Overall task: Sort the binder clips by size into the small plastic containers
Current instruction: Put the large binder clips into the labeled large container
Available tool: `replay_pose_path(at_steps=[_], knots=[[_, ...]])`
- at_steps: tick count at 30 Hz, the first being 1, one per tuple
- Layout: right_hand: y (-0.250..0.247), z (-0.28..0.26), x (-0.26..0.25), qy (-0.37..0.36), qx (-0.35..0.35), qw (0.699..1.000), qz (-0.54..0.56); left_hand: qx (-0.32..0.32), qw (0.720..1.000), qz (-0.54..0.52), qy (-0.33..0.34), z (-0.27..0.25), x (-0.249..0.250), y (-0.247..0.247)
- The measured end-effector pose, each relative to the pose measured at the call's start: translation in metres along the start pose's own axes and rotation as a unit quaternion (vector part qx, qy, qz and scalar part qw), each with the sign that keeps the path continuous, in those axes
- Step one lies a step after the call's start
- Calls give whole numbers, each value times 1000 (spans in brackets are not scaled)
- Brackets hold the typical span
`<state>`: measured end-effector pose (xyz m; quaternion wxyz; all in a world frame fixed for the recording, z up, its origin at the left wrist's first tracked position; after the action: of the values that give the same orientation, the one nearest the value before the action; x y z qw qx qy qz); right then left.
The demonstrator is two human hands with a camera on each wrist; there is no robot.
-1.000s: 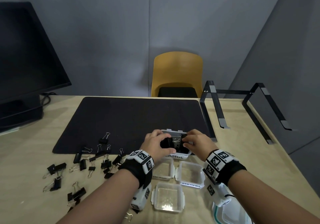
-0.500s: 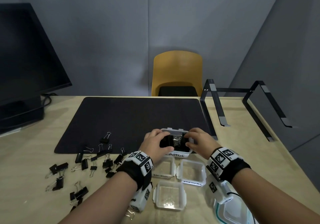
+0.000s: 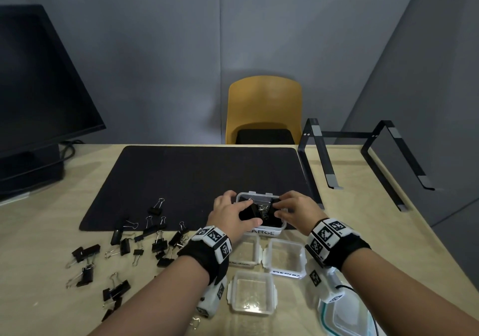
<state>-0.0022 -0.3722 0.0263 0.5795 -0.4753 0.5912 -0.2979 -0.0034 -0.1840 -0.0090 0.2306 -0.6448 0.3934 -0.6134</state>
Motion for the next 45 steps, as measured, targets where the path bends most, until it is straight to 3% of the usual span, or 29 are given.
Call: replay_pose_path(at_steps=[9, 15, 24, 31, 45], knots=[[-3, -1, -2, 0, -28, 1000, 4, -36, 999, 14, 4, -1, 0, 1], [-3, -7, -1, 3, -10, 1000, 18, -49, 999, 4, -1, -6, -2, 0], [4, -20, -19, -36, 38, 998, 21, -7, 999, -35, 1, -35, -12, -17], [15, -33, -54, -63, 51, 996, 39, -11, 998, -54, -28, -61, -49, -40], [72, -58, -135, -50, -30, 995, 82, -47, 997, 6, -58, -118, -134, -78]])
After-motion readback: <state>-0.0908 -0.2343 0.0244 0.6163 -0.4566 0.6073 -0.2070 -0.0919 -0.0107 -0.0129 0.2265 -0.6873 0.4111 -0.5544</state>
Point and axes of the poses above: each hand's wrist, its own z-axis towards the middle knuckle, its own y-axis out of the palm, x = y × z, the point moved 3 cm from there along z, towards the middle knuckle, and after that the axes turned 2 degrees about -z, right-handed, at the moved point
